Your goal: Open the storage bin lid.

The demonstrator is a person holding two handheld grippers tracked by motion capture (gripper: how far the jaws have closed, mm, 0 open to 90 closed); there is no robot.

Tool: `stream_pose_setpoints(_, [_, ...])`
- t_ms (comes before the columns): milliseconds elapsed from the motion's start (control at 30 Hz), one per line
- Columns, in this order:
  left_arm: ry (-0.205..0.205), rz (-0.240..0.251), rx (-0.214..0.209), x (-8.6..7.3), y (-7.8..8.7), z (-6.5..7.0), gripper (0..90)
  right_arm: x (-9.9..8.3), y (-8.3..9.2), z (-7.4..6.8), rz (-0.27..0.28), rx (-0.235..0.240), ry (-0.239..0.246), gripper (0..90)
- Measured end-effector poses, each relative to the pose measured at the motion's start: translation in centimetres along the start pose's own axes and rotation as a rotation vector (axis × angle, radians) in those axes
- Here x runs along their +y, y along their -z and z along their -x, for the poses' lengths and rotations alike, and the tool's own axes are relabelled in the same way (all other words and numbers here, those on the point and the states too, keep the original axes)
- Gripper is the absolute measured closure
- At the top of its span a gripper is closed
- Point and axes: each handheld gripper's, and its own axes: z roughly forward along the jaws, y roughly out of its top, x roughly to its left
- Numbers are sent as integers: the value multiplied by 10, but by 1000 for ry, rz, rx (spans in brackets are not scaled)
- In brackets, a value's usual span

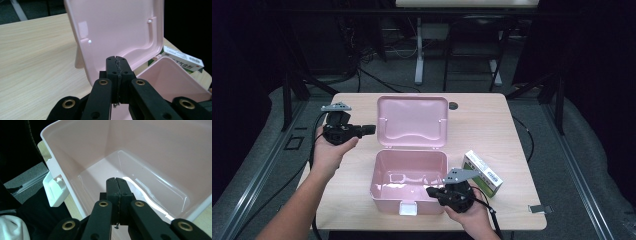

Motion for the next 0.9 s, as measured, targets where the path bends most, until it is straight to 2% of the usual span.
stream_pose_setpoints(200, [5,-5,-4,-9,-2,-2,895,0,0,0,2,-7,-1,900])
stream_pose_setpoints(267, [2,-6,-1,-13,-3,-3,888,0,0,0,-1,4,-3,900])
stream_pose_setpoints(500, [25,-1,-14,-28,-2,-6,868,0,0,0,2,-9,2,900])
stream_pose_setpoints(633, [36,0,-26,-37,0,-7,837,0,0,0,0,-6,1,900])
stream_pose_setpoints(733, [24,7,-13,-45,4,-6,802,0,0,0,0,-3,3,900])
stream_pose_setpoints(900, [27,21,-11,-52,10,-6,760,2,0,0,-7,-3,0,889])
